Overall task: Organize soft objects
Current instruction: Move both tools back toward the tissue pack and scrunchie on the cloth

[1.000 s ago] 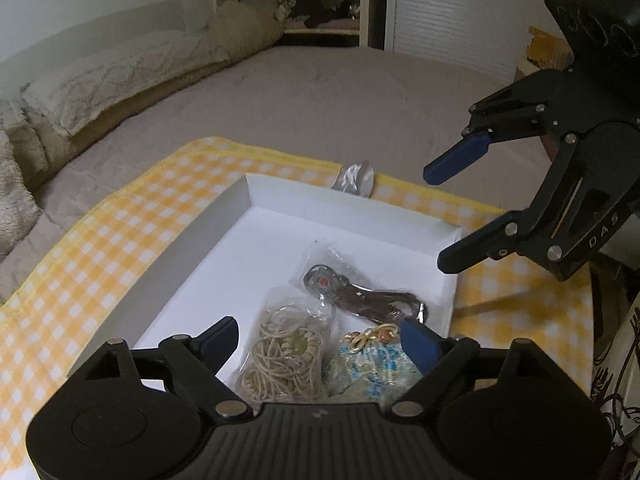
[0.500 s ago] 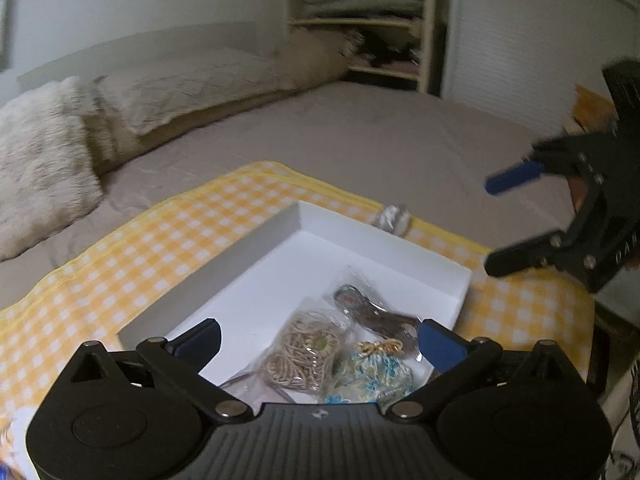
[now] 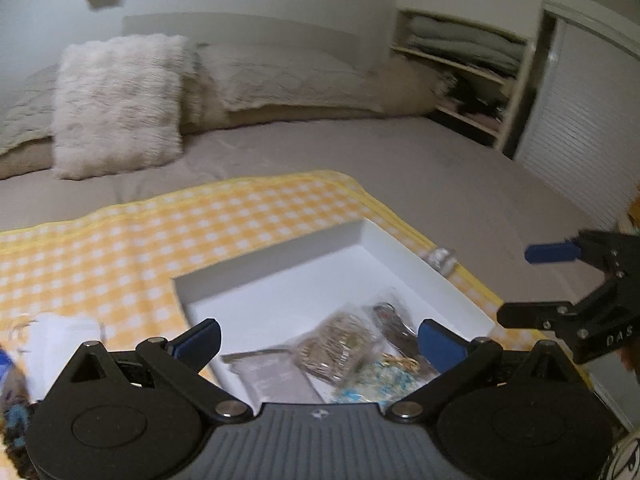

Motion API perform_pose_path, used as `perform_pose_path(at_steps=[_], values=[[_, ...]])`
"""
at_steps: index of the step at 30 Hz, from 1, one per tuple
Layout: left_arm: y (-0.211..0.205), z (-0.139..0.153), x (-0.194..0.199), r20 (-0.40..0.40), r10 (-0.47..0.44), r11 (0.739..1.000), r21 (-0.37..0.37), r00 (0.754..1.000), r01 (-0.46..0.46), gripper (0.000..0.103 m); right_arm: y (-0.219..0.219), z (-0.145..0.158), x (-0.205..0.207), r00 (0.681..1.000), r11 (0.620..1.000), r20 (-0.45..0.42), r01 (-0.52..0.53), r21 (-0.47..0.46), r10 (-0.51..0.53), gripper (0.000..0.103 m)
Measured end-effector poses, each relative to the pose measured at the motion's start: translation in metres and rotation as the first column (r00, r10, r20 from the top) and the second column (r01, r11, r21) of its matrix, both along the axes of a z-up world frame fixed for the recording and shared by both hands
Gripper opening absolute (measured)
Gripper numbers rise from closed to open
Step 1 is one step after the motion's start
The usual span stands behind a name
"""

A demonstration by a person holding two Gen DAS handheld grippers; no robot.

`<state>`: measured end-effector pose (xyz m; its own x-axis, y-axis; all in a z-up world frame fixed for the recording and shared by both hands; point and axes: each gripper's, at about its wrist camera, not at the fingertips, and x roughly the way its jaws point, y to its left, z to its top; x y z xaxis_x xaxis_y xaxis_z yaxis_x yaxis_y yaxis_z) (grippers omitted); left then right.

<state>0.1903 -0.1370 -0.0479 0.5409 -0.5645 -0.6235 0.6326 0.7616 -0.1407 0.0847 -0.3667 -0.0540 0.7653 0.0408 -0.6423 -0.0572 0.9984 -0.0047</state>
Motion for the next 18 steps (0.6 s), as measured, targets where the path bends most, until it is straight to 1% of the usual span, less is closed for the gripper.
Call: perform_pose_path(at_steps=[5,9,15,18], values=[[0.020,0.004,0.003,0.001,0.072,0.997,-0.008,0.997,-0.072,0.103,0.012,0.003,0.007,1.000,1.000,0.019,0.010,0.029,-0.010,0.103],[0.041,0.007,0.006,0.008,0.141,0.990,-0.014,0.990,-0.141,0.103,0.026,0.005,0.019,0.999,0.999,0.034,0.027,0.046,-0.029,0.103],[0.084,0.010,0.012,0.020,0.250,0.968,-0.014,0.968,-0.249,0.103,0.052,0.009,0.042,0.999,0.998,0.052,-0.006,0.056,0.003,0.103],[0.103,0.011,0.014,0.027,0.287,0.958,-0.003,0.958,-0.287,0.103,0.069,0.011,0.055,0.998,0.997,0.060,-0.034,0.070,0.030,0.103]])
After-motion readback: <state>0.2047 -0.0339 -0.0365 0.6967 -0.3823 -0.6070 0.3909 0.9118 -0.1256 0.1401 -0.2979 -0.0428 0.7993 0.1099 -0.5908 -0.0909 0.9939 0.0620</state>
